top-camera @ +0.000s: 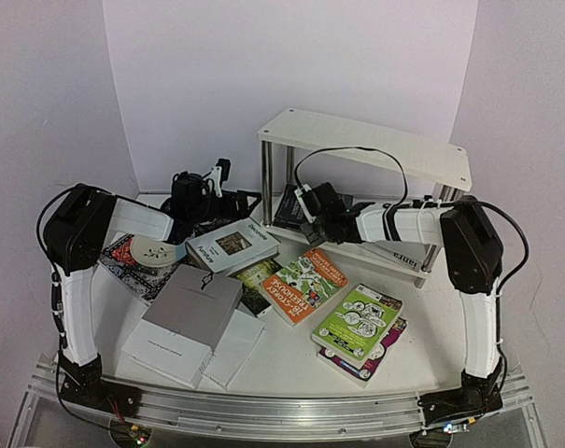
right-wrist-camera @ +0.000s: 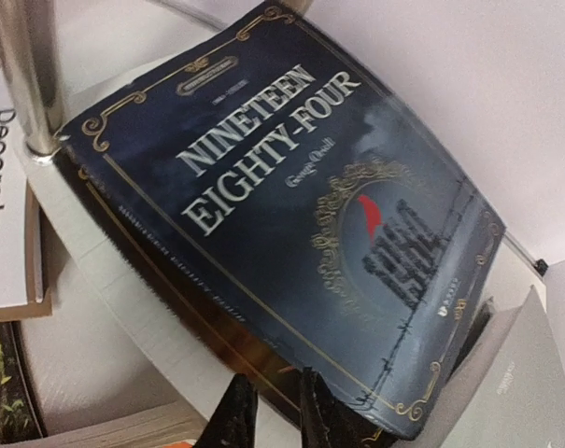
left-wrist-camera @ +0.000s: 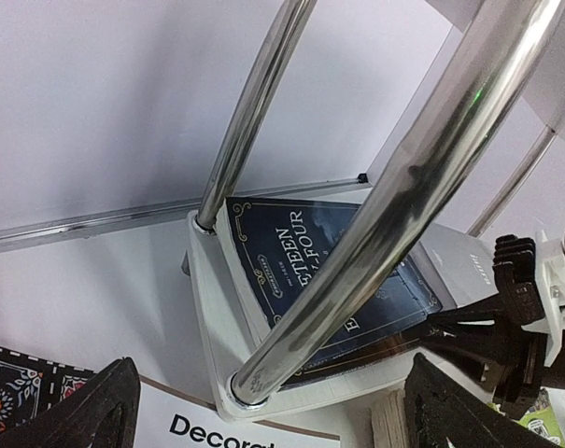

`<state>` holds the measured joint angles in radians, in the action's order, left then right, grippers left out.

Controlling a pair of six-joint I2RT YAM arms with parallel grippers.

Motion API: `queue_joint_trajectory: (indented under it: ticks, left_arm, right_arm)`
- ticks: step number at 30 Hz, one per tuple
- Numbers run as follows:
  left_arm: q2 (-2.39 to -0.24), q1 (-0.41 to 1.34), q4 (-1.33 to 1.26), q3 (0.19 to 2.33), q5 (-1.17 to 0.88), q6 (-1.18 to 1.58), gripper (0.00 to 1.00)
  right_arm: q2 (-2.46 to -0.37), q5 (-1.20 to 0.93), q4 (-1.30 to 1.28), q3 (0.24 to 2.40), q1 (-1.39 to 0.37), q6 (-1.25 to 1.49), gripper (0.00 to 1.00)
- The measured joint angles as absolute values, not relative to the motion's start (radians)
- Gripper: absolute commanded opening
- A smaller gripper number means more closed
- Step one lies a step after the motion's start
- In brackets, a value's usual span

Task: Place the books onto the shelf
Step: Adjust the book on the shelf.

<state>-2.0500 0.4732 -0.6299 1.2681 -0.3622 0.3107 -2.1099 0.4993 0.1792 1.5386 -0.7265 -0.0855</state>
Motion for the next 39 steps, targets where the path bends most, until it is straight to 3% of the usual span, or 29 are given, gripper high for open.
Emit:
queue_joint_trajectory:
  ticks: [9, 20, 39]
  left_arm:
    - [-2.026, 0.473, -0.63, 1.244, -0.362, 0.31, 1.0]
    - [-1.994, 0.473, -0.629, 1.201, -0.355, 0.286, 1.0]
    - [-1.959, 0.472, -0.629, 1.173, -0.355, 0.284, 1.0]
  right_arm:
    - [-2.094, 0.611, 0.331, 1.475, -0.714, -0.101, 0.0]
    - [-2.241, 0.727, 0.556, 1.547, -0.706, -0.594, 0.0]
    - [-2.395, 0.691, 0.42, 1.904, -0.575, -0.94, 0.0]
